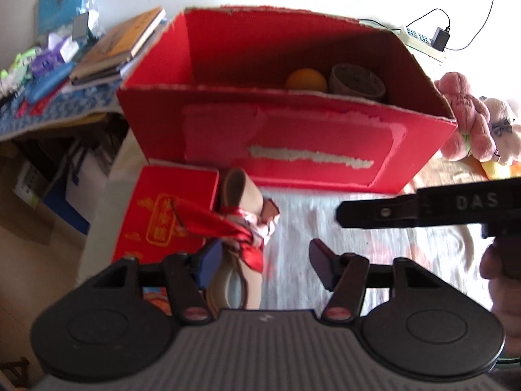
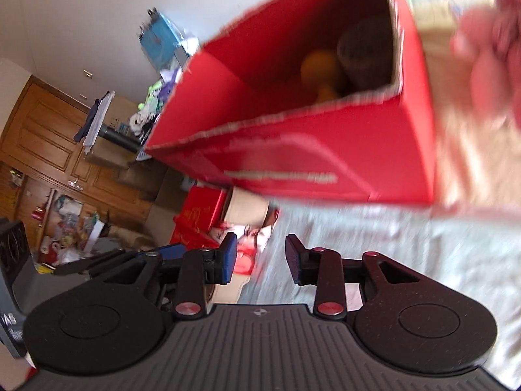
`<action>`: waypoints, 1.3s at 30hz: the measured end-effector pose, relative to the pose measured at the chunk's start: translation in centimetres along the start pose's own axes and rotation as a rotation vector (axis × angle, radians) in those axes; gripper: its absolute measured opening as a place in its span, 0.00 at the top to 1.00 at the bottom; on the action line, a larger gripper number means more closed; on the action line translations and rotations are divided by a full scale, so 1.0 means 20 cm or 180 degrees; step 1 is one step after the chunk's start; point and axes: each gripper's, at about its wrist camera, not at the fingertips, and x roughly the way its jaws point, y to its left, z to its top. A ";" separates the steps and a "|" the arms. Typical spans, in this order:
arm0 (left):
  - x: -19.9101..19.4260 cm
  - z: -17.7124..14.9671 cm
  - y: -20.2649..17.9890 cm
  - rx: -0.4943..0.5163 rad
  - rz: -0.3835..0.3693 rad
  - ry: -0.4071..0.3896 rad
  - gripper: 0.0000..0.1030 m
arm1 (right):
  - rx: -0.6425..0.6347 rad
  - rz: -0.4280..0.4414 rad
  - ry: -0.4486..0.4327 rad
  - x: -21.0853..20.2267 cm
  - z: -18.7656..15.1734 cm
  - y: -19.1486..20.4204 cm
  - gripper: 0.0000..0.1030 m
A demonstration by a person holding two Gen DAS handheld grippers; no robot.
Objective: Organize objects
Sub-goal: 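Withdraw the right gripper and move it toward the beige strap bundle, then close the right gripper on the red-ribboned beige strap bundle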
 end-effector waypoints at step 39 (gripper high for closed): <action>0.08 -0.03 0.14 0.0361 -0.0766 0.0287 0.39 | 0.0000 -0.0169 0.0433 0.26 0.04 0.02 0.49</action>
